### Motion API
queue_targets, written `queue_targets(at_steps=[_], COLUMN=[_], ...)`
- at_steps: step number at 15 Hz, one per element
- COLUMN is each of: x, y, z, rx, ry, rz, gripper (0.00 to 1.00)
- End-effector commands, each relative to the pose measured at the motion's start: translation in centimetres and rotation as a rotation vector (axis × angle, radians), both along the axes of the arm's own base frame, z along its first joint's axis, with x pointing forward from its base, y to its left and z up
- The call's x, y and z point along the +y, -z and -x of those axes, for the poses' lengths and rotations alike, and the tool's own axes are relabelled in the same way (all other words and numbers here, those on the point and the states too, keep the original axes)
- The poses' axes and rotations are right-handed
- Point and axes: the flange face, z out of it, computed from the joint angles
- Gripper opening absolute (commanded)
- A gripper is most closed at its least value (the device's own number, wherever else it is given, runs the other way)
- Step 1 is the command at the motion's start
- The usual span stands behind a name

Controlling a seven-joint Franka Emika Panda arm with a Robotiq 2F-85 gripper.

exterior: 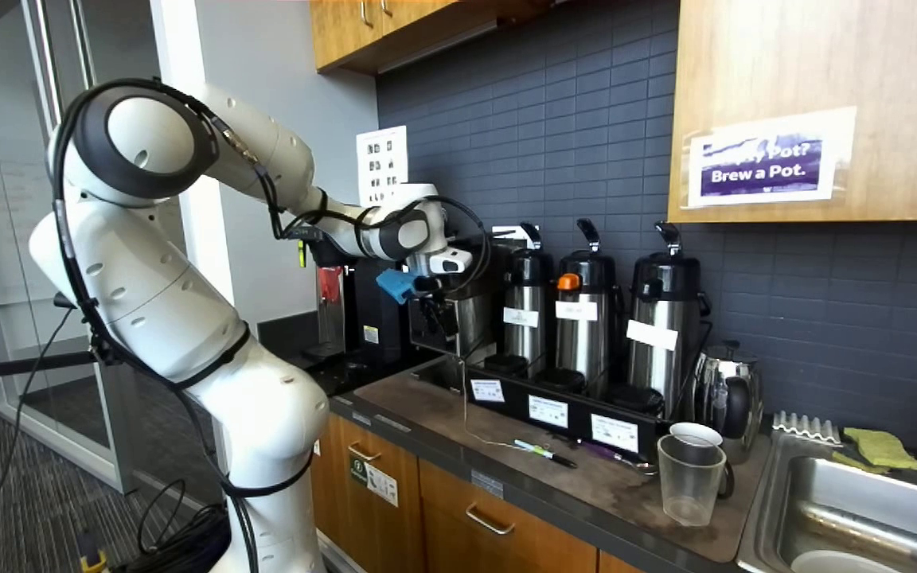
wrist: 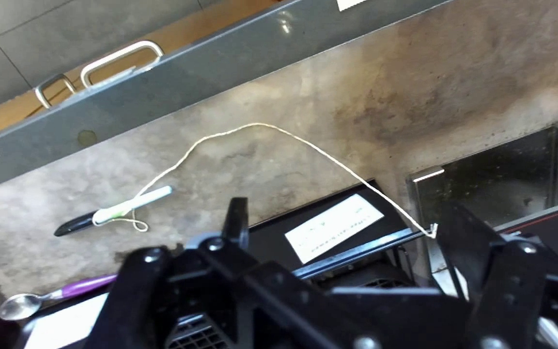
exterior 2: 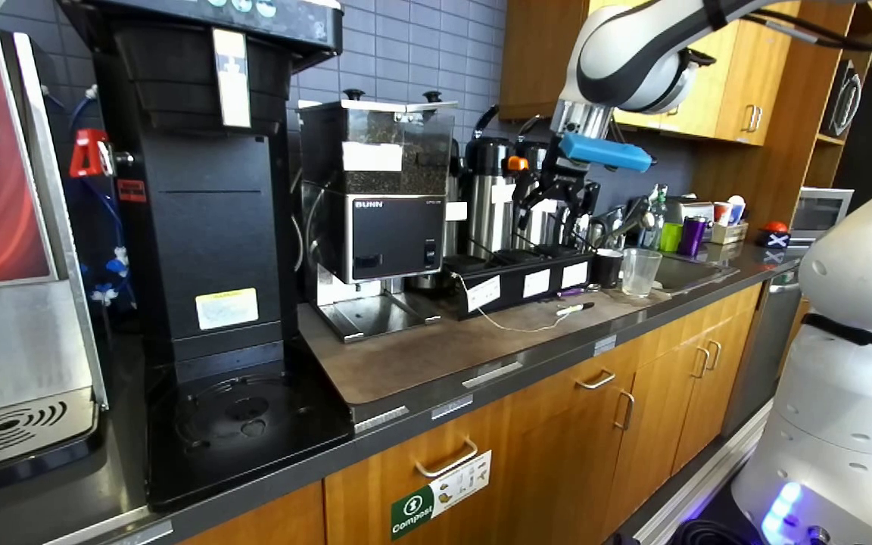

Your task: Pick up the black marker from the counter and put it in the black bowl in the middle

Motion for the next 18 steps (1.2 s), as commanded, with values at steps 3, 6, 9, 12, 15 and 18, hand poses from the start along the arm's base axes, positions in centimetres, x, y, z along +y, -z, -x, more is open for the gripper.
queue_targets(at_steps=[3,6,9,12,15,18], x=[-2.6,-3.9,-5.3,-6.7,-8.2,-9.9], y=[1.2,1.9,2.1,2.4,3.1,4.0], z=[-1.2,-1.9,-3.1,-4.2,-5.0,-5.6], rx=[0.030,0.035,0.011,-0.002,0.006,0.026], ry=[0.214,0.313,0.432,0.526,0.606,0.676], rz=[-0.021,-0.039,-0.064,-0.086,-0.093,-0.102], gripper=[1.00,1.00,1.00,1.00,1.00,1.00])
